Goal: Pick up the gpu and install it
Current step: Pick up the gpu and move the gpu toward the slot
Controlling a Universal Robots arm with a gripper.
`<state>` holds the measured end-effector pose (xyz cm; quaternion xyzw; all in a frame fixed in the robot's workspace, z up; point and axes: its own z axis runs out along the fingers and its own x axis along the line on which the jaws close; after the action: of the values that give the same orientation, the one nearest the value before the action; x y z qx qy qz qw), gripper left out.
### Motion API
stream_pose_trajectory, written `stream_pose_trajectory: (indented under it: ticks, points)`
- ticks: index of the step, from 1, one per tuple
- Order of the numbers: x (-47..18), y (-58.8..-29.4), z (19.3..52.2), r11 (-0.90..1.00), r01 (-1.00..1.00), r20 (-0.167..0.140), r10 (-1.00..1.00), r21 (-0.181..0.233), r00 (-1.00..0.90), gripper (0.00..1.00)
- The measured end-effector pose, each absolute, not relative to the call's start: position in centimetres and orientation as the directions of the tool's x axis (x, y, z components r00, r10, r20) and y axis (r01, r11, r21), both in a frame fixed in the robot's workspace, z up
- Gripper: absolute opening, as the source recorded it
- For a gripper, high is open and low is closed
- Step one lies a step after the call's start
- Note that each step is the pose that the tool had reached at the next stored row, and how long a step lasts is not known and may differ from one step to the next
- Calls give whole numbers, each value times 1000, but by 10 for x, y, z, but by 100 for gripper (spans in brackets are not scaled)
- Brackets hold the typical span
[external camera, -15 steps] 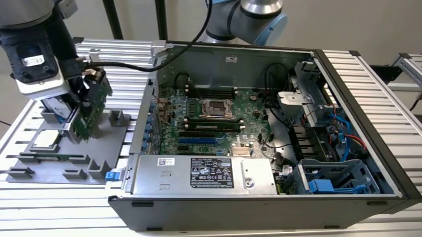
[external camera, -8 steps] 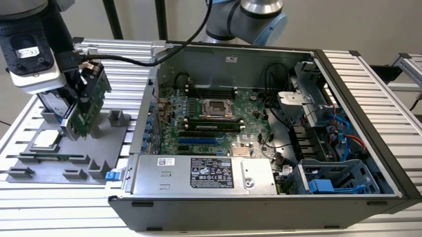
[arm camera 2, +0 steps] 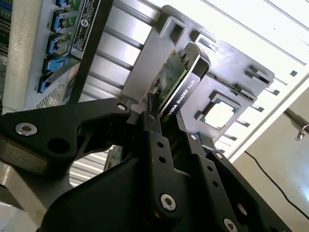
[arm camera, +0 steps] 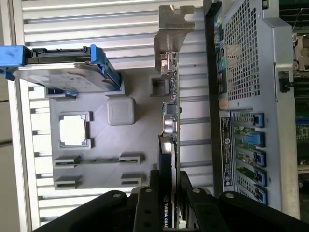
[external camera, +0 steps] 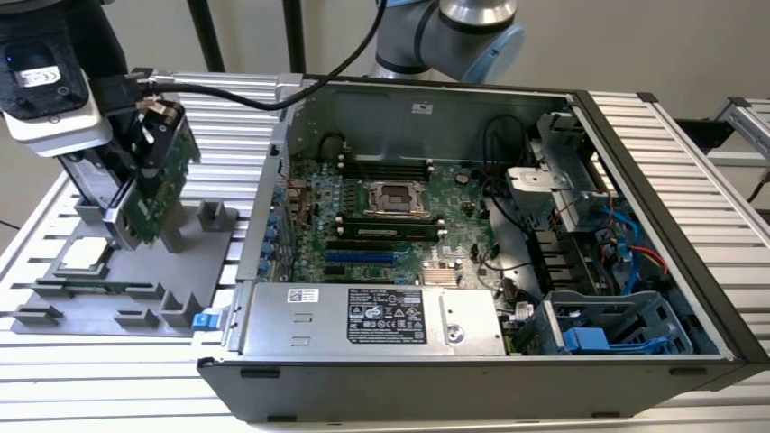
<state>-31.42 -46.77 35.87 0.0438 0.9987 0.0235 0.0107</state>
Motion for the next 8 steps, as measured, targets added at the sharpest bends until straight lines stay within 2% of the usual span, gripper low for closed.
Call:
stream_pose_trajectory:
  ticks: [8]
  points:
    - [-314, -468, 370, 995, 87, -19, 88, 48, -996, 0]
